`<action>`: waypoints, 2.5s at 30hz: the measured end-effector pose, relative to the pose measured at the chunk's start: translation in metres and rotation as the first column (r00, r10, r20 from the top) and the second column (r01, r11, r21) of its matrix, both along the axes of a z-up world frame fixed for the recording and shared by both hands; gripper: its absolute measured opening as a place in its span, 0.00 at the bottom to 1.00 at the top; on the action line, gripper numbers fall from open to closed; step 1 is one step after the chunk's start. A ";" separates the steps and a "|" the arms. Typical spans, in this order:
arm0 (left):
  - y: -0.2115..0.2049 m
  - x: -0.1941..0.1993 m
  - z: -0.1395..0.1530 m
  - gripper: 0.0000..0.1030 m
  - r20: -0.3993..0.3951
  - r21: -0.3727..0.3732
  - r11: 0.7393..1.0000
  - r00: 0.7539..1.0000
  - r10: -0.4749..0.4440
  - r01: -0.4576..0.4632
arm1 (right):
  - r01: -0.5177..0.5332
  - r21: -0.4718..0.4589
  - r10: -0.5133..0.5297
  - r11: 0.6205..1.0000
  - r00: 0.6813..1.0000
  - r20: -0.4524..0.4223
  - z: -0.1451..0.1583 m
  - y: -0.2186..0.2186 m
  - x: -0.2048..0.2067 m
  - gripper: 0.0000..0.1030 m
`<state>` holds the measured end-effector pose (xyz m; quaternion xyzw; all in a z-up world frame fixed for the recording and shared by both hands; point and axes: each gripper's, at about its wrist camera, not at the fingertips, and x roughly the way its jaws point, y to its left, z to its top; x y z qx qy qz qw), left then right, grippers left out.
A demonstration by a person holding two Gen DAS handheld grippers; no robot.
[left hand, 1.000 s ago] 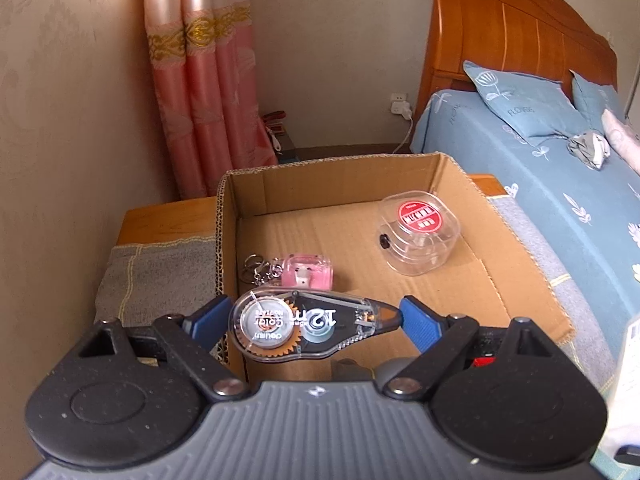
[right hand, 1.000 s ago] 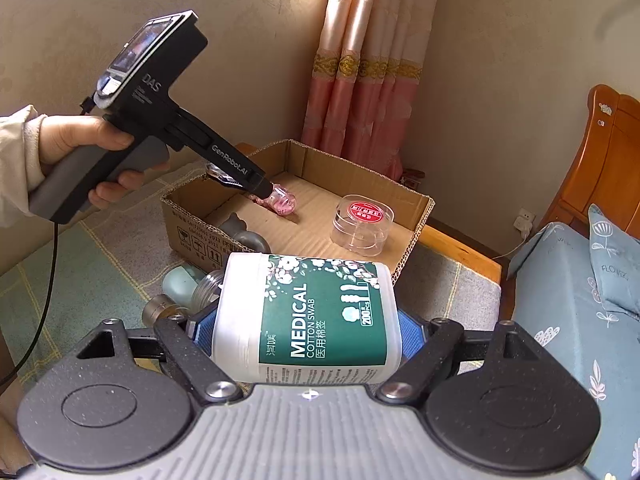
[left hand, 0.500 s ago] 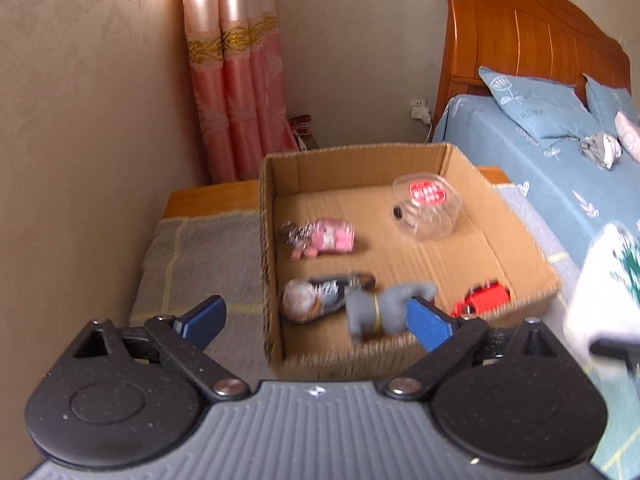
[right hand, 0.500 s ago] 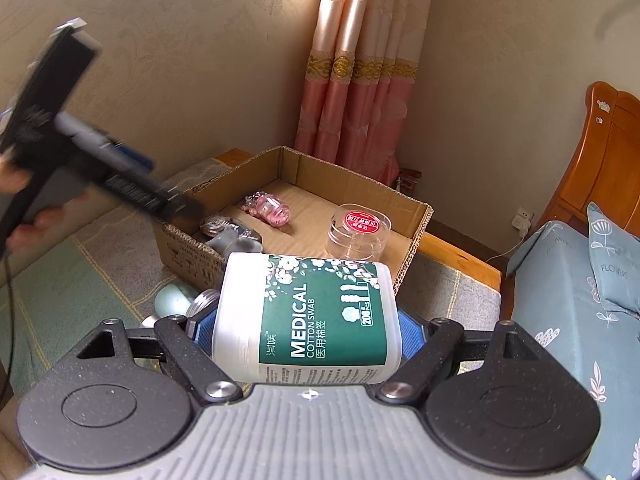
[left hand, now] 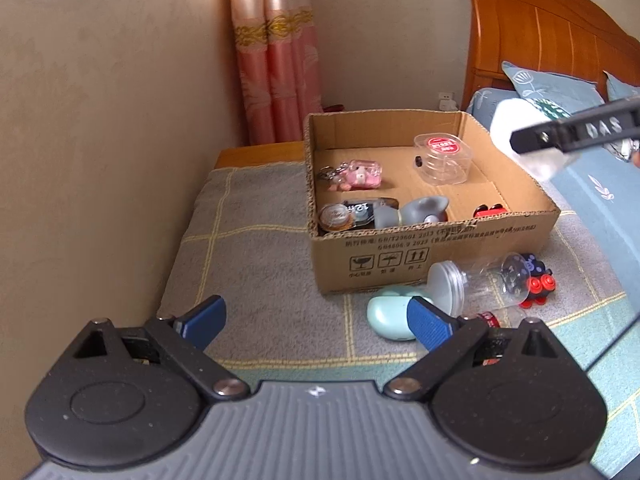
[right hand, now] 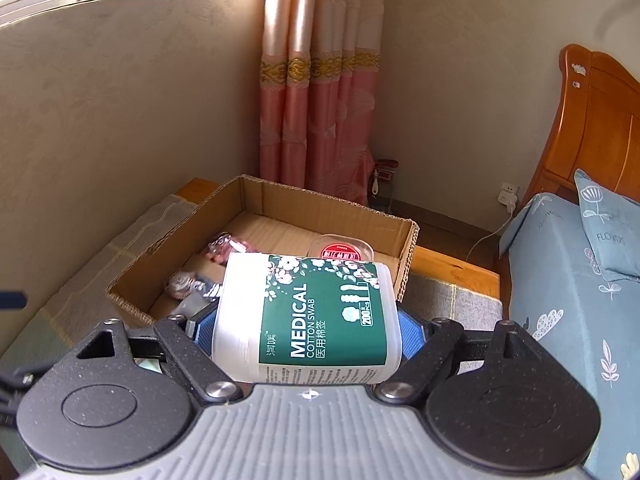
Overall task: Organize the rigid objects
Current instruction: 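Lower white MEDICAL tub into cardboard box and open right tool, then move left tool toward gold capsule bottle while right tool approaches black toy robot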
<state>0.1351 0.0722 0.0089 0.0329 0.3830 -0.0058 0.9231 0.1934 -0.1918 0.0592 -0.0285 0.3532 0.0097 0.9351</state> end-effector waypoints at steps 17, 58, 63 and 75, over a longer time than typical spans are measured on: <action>0.031 -0.018 -0.003 0.94 -0.007 -0.067 0.995 0.997 0.079 -0.079 | 0.111 0.057 -0.103 0.992 0.988 -0.114 -0.037 -0.006 0.078 0.84; 0.014 -0.015 -0.014 0.94 -0.054 -0.103 0.994 0.998 0.026 -0.032 | 0.160 0.020 -0.159 0.987 0.986 -0.044 -0.072 -0.009 -0.070 1.00; 0.004 -0.013 -0.017 0.94 -0.065 -0.099 0.995 0.998 -0.005 -0.002 | 0.213 -0.041 -0.216 0.976 0.974 -0.073 -0.098 -0.009 -0.089 1.00; -0.020 -0.014 -0.022 0.94 -0.092 -0.073 0.996 0.994 -0.055 0.049 | 0.139 -0.016 -0.140 0.990 0.986 -0.094 -0.119 0.023 -0.082 1.00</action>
